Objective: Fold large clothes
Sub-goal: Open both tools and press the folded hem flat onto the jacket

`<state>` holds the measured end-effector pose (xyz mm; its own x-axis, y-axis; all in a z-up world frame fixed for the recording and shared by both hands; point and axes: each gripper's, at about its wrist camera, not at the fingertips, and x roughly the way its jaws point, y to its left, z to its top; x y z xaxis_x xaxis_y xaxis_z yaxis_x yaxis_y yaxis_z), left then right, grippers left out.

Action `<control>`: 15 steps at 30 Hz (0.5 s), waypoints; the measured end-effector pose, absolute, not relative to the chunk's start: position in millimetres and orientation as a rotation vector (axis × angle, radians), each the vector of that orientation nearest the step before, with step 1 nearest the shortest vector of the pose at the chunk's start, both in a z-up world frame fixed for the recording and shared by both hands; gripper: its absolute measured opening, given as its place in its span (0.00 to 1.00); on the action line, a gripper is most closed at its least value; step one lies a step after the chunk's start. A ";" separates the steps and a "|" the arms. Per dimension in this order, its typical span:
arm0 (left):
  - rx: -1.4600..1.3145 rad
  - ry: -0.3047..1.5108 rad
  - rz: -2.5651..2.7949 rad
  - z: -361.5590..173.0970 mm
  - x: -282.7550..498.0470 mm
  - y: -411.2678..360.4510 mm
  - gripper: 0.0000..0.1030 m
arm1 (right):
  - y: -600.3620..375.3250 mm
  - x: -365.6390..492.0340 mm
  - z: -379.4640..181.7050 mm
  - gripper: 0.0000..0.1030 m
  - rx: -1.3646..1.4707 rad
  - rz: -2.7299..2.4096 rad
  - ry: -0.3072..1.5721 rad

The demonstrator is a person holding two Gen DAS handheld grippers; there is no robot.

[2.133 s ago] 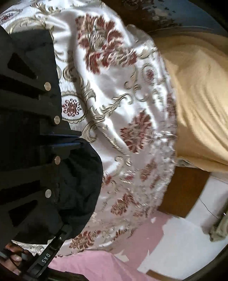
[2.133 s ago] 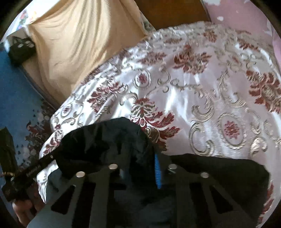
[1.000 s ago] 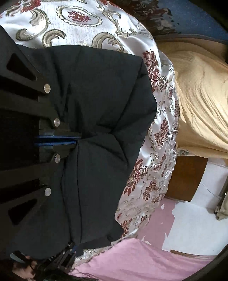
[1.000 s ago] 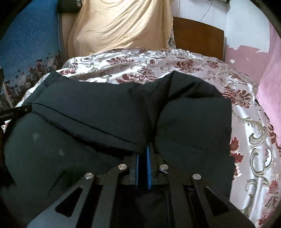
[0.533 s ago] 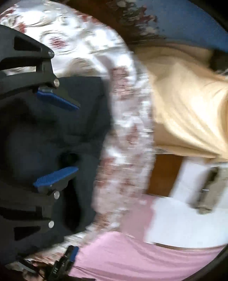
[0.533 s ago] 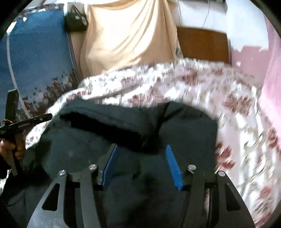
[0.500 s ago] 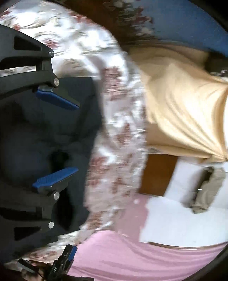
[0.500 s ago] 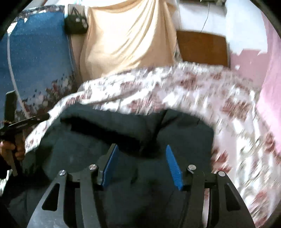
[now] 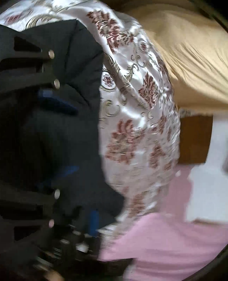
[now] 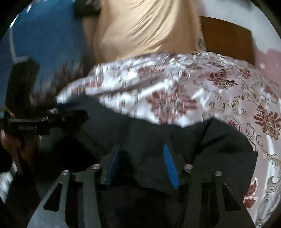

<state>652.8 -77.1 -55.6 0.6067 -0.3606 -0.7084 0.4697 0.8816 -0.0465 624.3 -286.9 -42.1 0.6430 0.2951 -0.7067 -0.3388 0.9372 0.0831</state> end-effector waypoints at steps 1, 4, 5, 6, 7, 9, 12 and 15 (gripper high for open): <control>0.183 0.774 -0.483 -57.3 649.4 -77.3 0.50 | -285.2 619.7 -48.7 0.32 -0.100 0.365 0.803; 0.220 0.777 -0.463 -64.7 648.2 -74.9 0.42 | -285.5 618.4 -59.9 0.22 -0.157 0.342 0.815; 0.223 0.783 -0.451 -68.7 651.0 -75.4 0.42 | -286.8 622.4 -63.6 0.18 -0.158 0.326 0.829; 0.233 0.791 -0.438 -72.1 654.8 -76.4 0.42 | -287.4 627.5 -67.9 0.18 -0.161 0.323 0.843; 0.242 0.797 -0.424 -75.6 659.6 -79.4 0.42 | -287.9 631.9 -71.6 0.18 -0.168 0.321 0.852; 0.256 0.807 -0.389 -85.1 669.3 -86.0 0.42 | -286.5 642.0 -79.9 0.17 -0.171 0.307 0.866; 0.257 0.811 -0.365 -93.2 678.7 -90.2 0.42 | -283.8 651.3 -87.3 0.17 -0.178 0.288 0.866; 0.226 0.792 -0.367 -99.2 681.5 -87.0 0.42 | -286.9 655.0 -93.6 0.17 -0.139 0.290 0.843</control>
